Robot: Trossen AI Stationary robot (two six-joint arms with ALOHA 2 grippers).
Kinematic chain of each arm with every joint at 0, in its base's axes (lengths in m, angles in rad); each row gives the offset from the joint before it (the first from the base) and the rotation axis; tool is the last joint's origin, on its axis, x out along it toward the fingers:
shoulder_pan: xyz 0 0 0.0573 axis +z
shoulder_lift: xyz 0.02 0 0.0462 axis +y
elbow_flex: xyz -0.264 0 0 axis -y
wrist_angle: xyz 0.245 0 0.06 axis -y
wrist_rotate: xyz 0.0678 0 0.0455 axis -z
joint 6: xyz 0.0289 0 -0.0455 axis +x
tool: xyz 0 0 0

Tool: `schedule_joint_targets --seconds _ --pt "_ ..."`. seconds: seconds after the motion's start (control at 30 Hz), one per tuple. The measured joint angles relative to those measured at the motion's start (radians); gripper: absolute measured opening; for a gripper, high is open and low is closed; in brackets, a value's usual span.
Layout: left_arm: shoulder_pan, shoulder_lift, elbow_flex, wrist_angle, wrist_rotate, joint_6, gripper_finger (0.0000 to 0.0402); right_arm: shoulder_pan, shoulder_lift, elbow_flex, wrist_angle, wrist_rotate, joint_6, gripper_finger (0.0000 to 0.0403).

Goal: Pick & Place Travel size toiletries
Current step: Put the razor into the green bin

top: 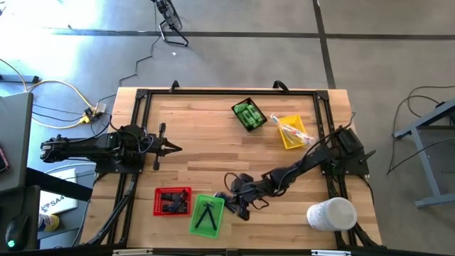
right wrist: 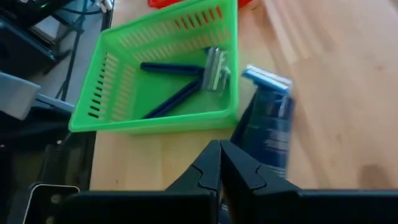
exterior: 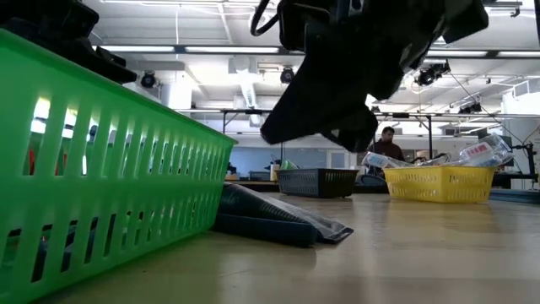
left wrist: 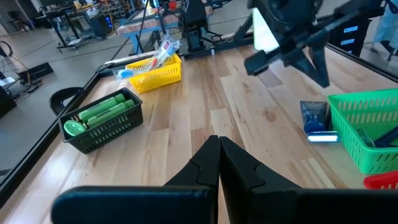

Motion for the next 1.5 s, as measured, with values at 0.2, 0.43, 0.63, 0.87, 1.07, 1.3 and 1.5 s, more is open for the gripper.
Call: schedule_joint_targets --seconds 0.2,0.43,0.63,0.87,1.07,1.3,1.5 --pt "0.000 0.000 0.000 0.000 0.000 0.000 0.0003 0.015 0.069 0.000 0.039 -0.005 0.084 0.0002" --pt "0.000 0.000 0.000 -0.001 0.001 0.000 0.0003 0.016 0.120 0.000 0.081 -0.001 0.124 0.0002" --pt "0.000 0.000 0.000 -0.001 0.001 0.000 0.0003 0.002 0.120 0.000 0.074 0.085 0.126 0.0002" --pt "0.000 0.000 0.000 -0.005 0.001 0.000 0.0003 -0.040 0.120 0.000 0.070 0.148 0.125 0.0002" --pt "0.000 0.000 0.000 -0.006 0.001 0.000 0.0003 -0.088 0.120 0.000 0.062 0.178 0.118 0.0002" --pt "0.000 0.000 0.000 -0.005 0.001 0.000 0.0003 -0.150 0.120 0.000 0.051 0.195 0.095 0.0002" --pt "0.000 0.000 0.000 -0.007 0.001 0.000 0.0003 -0.192 0.120 0.000 0.052 0.191 0.066 0.0003"
